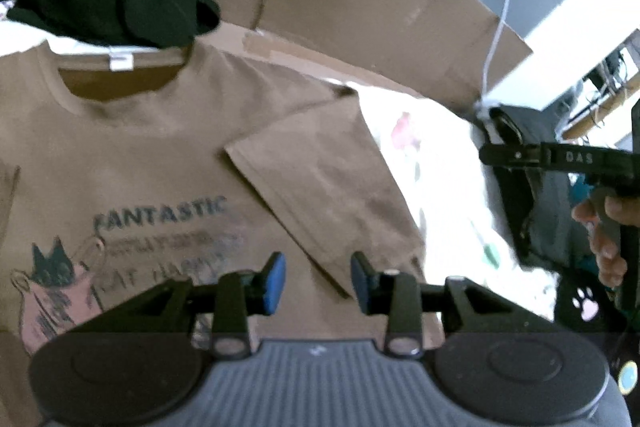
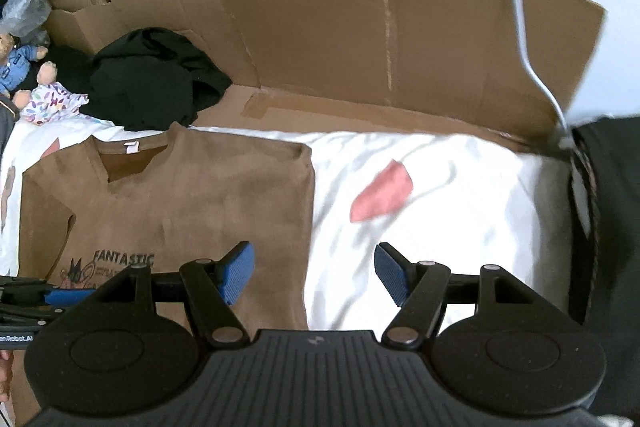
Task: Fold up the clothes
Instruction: 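Open the left gripper and lower it onto the folded sleeve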
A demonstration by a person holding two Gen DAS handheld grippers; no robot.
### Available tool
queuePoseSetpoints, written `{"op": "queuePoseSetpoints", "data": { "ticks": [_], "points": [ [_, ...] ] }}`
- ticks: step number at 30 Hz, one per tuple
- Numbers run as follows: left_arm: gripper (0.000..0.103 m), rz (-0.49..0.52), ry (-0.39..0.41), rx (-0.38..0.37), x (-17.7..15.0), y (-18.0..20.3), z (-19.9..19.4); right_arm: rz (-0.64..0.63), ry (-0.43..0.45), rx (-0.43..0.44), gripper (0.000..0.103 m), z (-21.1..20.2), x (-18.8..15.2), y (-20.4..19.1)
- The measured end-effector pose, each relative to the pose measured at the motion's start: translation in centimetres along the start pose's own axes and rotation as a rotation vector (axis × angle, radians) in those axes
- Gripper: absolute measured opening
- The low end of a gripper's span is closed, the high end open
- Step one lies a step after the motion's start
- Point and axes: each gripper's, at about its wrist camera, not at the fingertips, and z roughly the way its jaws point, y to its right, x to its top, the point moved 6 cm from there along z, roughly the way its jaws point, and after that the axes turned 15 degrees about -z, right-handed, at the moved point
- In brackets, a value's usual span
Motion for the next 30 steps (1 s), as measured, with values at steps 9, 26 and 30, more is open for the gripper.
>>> {"op": "queuePoseSetpoints", "data": {
  "ticks": [9,26,30],
  "points": [
    [0.038,-0.091,-0.055,-0.062,-2.1,-0.3,1.6,0.044,0.012,0.020,0.071,-0.3,-4.1,-0.5],
    [0.038,-0.265,-0.154,-0.153,-3.3,-0.6,7.9,0.046,0.012,0.052,0.071,4.6,-9.4,-2.2],
    [0.038,-0.311,-0.177,-0.147,-3.6,-0.9,9.2,0.053,0.025,0.053,0.070,5.1,-9.9,-2.3]
  ]
}}
